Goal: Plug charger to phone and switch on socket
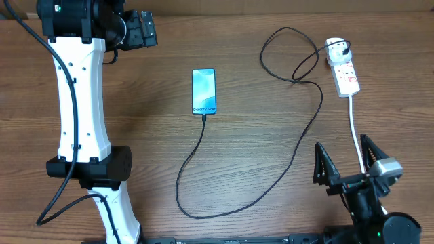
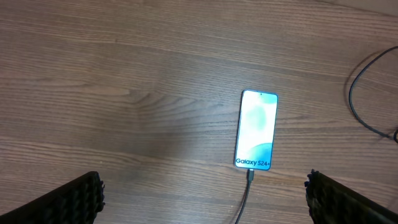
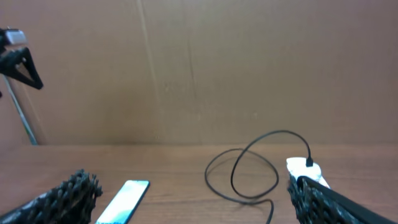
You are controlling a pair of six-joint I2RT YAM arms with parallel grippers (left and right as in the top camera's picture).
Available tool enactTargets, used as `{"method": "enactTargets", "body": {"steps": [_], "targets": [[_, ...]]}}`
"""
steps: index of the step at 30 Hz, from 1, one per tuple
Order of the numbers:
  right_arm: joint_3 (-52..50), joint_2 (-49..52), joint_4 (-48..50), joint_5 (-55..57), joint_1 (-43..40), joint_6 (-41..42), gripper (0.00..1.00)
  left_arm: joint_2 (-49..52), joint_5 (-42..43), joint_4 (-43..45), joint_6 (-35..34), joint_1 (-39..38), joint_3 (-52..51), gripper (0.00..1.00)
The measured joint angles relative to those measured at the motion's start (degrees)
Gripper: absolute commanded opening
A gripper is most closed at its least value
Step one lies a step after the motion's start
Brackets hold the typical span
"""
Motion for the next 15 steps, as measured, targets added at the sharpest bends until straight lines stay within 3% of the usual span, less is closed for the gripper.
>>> {"method": "enactTargets", "body": {"steps": [15], "targets": [[-11.67, 0.00, 18.71, 0.37, 0.00, -0.02, 1.00, 0.00, 0.00, 0.02, 0.00, 0.00, 0.00, 1.00]]}}
